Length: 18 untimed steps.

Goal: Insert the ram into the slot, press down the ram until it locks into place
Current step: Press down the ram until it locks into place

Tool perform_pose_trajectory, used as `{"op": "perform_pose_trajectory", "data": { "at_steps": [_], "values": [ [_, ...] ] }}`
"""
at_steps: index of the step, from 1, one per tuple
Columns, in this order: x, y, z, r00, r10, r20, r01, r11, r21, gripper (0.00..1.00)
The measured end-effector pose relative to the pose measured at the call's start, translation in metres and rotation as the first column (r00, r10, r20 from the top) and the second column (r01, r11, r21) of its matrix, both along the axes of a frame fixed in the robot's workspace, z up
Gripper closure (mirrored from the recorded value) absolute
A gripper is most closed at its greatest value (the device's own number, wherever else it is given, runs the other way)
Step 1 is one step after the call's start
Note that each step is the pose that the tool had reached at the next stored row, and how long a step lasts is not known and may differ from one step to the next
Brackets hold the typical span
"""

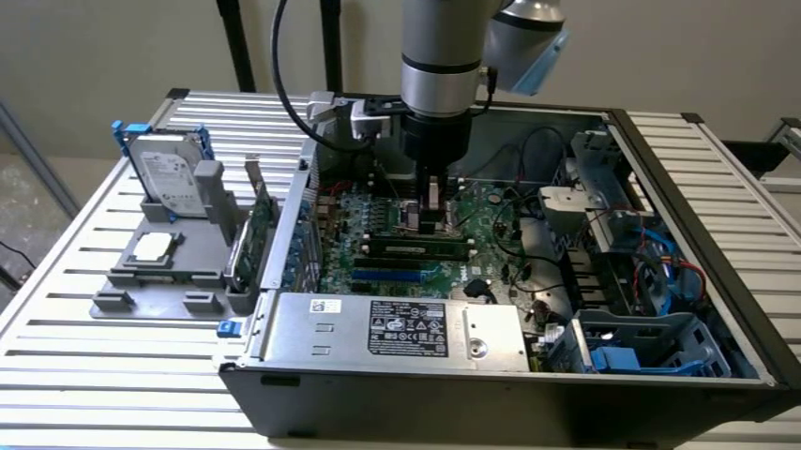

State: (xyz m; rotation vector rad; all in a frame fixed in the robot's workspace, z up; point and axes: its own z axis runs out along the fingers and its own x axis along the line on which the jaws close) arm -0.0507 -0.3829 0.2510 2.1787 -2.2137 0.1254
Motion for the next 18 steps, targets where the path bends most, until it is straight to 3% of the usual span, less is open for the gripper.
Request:
{"op": "perform_pose_trajectory", "data": {
  "at_steps": [4, 6, 7, 9, 11, 18],
  "values": [
    [0.0, 0.0, -0.0001, 1.0, 0.0, -0.0003, 0.0, 1.0, -0.0002, 0.89],
    [0.001, 0.0, -0.0008, 1.0, 0.0, -0.0052, 0.0, 1.0, 0.0, 0.89],
    [0.002, 0.0, -0.0011, 0.9999, 0.0, -0.0111, 0.0, 1.0, -0.0003, 0.89],
    [0.002, 0.0001, -0.0018, 0.9995, 0.0, -0.031, 0.0, 1.0, -0.0018, 0.89],
    [0.002, 0.0003, -0.0036, 0.9992, 0.0, -0.0408, 0.0, 1.0, -0.0023, 0.89],
    [0.002, 0.003, -0.0132, 0.9991, 0.0, -0.042, 0.0, 1.0, -0.0022, 0.89]
  ]
}}
